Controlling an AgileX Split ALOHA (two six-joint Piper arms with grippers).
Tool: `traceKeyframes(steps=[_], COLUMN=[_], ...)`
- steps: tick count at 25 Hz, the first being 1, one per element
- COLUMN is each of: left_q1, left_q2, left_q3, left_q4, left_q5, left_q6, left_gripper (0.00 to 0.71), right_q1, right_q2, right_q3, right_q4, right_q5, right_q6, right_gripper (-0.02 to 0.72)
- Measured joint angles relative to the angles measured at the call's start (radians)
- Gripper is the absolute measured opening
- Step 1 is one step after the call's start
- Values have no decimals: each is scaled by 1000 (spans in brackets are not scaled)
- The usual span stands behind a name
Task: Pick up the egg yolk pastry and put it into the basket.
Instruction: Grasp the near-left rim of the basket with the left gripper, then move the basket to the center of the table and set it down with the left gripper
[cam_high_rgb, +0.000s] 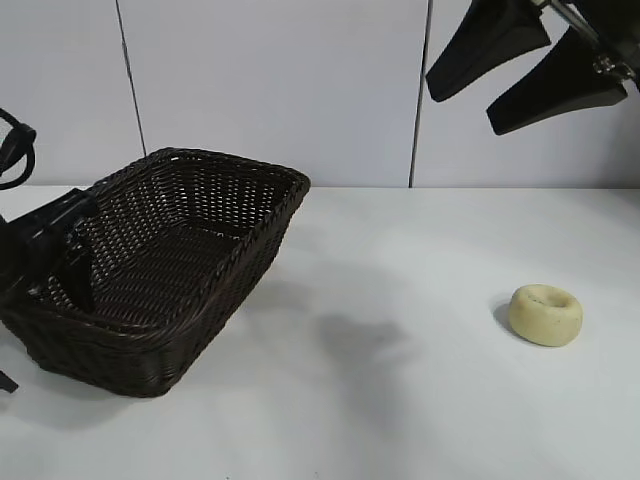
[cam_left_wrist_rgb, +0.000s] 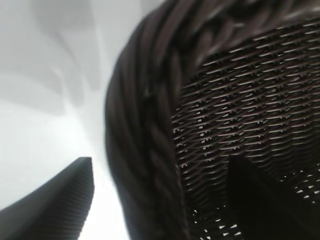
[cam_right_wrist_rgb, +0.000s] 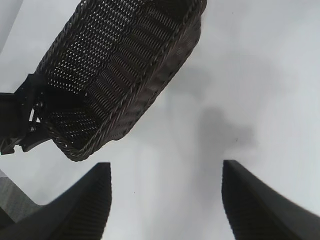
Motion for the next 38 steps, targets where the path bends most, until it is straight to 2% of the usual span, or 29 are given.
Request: traceKeyframes(steps=[7,12,14,22,25,29,33,38], left_q1=[0,0,1,2,21,69,109,119], left_q2=[19,23,23,23,26,31,33,42], left_q3=[0,0,-3,-74,-136,-212,-297,-383], left_q4=[0,-6,-6,-105,-190,-284,-305,-305], left_q5=[-8,-15,-28,75,139,206,293,387], left_q6=[3,-5,-5,90,229,478,727,945], left_gripper=[381,149,99,99,99,99,99,99], right_q1=[0,0,0,0,0,0,0,0], right_q2=[0,0,0,0,0,0,0,0], right_q3=[0,0,0,0,0,0,0,0], right_q4=[-2,-2,-2,-2,-2,-3,-3,-4], right_q5=[0,0,0,0,0,0,0,0], right_q6=[0,2,2,3,3,3,3,5], right_gripper=[465,465,465,465,465,465,465,465])
